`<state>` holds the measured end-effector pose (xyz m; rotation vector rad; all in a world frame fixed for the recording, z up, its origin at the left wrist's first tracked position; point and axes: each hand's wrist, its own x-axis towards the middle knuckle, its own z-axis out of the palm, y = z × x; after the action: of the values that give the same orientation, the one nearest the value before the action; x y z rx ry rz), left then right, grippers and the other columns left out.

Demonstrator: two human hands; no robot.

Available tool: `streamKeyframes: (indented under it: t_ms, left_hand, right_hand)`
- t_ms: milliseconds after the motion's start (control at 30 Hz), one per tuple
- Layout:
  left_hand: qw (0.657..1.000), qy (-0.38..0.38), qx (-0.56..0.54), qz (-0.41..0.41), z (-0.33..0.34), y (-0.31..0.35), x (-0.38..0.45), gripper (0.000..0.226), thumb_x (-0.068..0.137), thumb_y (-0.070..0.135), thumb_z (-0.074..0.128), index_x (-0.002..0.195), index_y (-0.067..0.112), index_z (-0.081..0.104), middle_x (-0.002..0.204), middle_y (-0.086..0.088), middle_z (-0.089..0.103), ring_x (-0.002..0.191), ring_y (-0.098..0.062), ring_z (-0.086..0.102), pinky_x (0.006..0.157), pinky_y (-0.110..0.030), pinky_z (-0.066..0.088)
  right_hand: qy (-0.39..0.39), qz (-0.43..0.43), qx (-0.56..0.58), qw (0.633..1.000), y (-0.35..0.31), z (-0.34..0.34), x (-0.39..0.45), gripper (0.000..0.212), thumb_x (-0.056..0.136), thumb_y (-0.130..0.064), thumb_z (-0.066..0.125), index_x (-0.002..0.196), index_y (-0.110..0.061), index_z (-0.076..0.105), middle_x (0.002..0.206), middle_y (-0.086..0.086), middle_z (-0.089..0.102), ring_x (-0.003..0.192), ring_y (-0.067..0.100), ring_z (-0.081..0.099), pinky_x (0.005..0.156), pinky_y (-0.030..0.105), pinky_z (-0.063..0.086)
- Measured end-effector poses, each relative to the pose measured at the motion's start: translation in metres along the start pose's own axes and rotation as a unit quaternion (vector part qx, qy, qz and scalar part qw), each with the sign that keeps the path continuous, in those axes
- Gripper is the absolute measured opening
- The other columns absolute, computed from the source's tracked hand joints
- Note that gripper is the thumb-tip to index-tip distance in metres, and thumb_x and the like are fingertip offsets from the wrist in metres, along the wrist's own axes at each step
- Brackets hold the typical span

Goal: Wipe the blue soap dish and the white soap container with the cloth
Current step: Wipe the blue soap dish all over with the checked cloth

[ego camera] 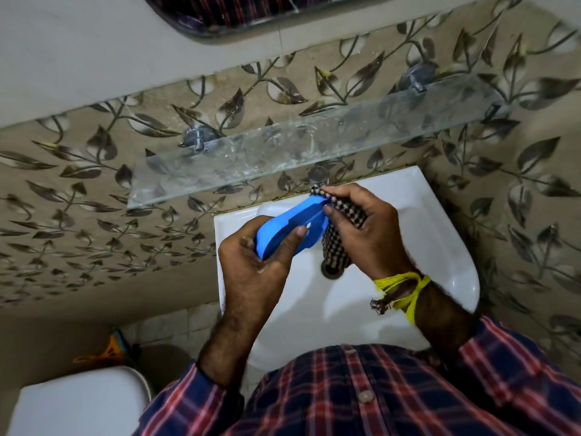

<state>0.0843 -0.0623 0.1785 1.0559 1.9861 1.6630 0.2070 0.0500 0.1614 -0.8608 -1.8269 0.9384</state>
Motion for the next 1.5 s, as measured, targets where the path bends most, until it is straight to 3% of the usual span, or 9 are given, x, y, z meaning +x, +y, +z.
streamKeyframes:
  t_ms: [133, 267, 367, 600, 767, 933, 1233, 1367, 1500]
  left_hand:
    - [0.994, -0.031, -0.076, -0.073, 0.000, -0.008, 0.003, 0.017, 0.080, 0.006, 0.083, 0.074, 0.007, 0.067, 0.066, -0.007, 0.062, 0.059, -0.017, 0.057, 0.050, -0.032, 0.050]
    - [0.978, -0.156, 0.113, -0.081, 0.002, -0.010, 0.010, 0.019, 0.078, 0.023, 0.086, 0.082, 0.015, 0.069, 0.071, -0.005, 0.071, 0.065, -0.025, 0.067, 0.061, -0.044, 0.057]
    - [0.977, -0.115, 0.172, -0.042, 0.015, -0.001, 0.015, 0.019, 0.084, 0.037, 0.079, 0.083, 0.022, 0.067, 0.070, 0.005, 0.068, 0.065, -0.017, 0.064, 0.059, -0.037, 0.053]
    - [1.000, 0.000, -0.007, -0.009, 0.025, -0.010, 0.011, 0.024, 0.086, 0.035, 0.072, 0.094, 0.012, 0.070, 0.082, -0.011, 0.072, 0.074, -0.030, 0.068, 0.065, -0.048, 0.058]
    - [0.990, 0.052, -0.134, 0.006, 0.039, -0.018, 0.013, 0.018, 0.092, 0.016, 0.070, 0.109, 0.022, 0.068, 0.094, 0.015, 0.076, 0.086, -0.004, 0.072, 0.071, -0.016, 0.055]
    - [0.974, 0.112, -0.195, 0.002, 0.050, -0.028, 0.007, 0.021, 0.094, 0.014, 0.069, 0.110, 0.028, 0.070, 0.099, 0.010, 0.077, 0.091, -0.008, 0.073, 0.075, -0.019, 0.056]
    - [0.966, 0.155, -0.208, -0.013, 0.043, -0.030, 0.016, 0.021, 0.096, 0.018, 0.068, 0.115, 0.027, 0.068, 0.104, 0.006, 0.074, 0.097, -0.010, 0.071, 0.081, -0.023, 0.056]
    - [0.929, 0.162, -0.309, -0.125, 0.036, -0.025, 0.024, 0.026, 0.103, 0.017, 0.053, 0.128, 0.018, 0.056, 0.126, -0.006, 0.067, 0.117, -0.021, 0.063, 0.101, -0.043, 0.052]
    - [0.844, 0.054, -0.466, -0.260, 0.029, -0.011, 0.018, 0.055, 0.098, 0.041, 0.046, 0.146, 0.016, 0.045, 0.141, -0.014, 0.060, 0.127, -0.039, 0.058, 0.103, -0.065, 0.043]
  right_hand:
    - [0.003, -0.004, -0.017, 1.000, -0.002, -0.002, 0.007, 0.028, 0.083, 0.004, 0.066, 0.105, -0.013, 0.073, 0.101, -0.007, 0.072, 0.097, 0.010, 0.067, 0.092, 0.031, 0.053]
    - [-0.031, -0.184, -0.190, 0.964, -0.010, -0.009, 0.014, 0.037, 0.079, -0.001, 0.050, 0.106, -0.011, 0.074, 0.103, 0.002, 0.075, 0.087, 0.029, 0.063, 0.081, 0.040, 0.053]
    - [-0.037, -0.226, -0.195, 0.954, -0.018, -0.005, 0.020, 0.042, 0.073, 0.000, 0.053, 0.108, -0.012, 0.073, 0.103, 0.002, 0.075, 0.088, 0.030, 0.062, 0.081, 0.038, 0.052]
    - [0.000, 0.079, 0.039, 0.996, -0.006, 0.002, 0.011, 0.019, 0.084, -0.004, 0.071, 0.099, -0.014, 0.072, 0.096, -0.009, 0.072, 0.092, 0.007, 0.067, 0.087, 0.024, 0.053]
    - [-0.010, 0.186, 0.135, 0.973, -0.001, 0.015, 0.000, 0.012, 0.084, -0.010, 0.074, 0.087, -0.022, 0.069, 0.086, -0.008, 0.073, 0.078, -0.003, 0.067, 0.073, 0.012, 0.051]
    - [-0.033, 0.237, 0.126, 0.963, 0.006, 0.017, 0.004, 0.006, 0.085, -0.016, 0.073, 0.090, -0.019, 0.070, 0.090, 0.000, 0.075, 0.086, 0.014, 0.071, 0.082, 0.033, 0.057]
    - [-0.137, 0.406, 0.262, 0.865, 0.014, 0.016, -0.011, 0.011, 0.087, 0.000, 0.066, 0.097, 0.003, 0.068, 0.084, 0.015, 0.072, 0.069, 0.019, 0.066, 0.065, 0.026, 0.056]
    - [-0.078, 0.422, 0.295, 0.853, 0.017, 0.006, -0.001, 0.022, 0.087, 0.003, 0.065, 0.107, 0.010, 0.062, 0.087, 0.019, 0.067, 0.071, 0.022, 0.062, 0.069, 0.029, 0.054]
    - [-0.042, 0.447, 0.330, 0.830, 0.020, -0.004, 0.003, 0.029, 0.083, 0.005, 0.068, 0.110, 0.011, 0.061, 0.094, 0.023, 0.067, 0.081, 0.030, 0.064, 0.080, 0.040, 0.055]
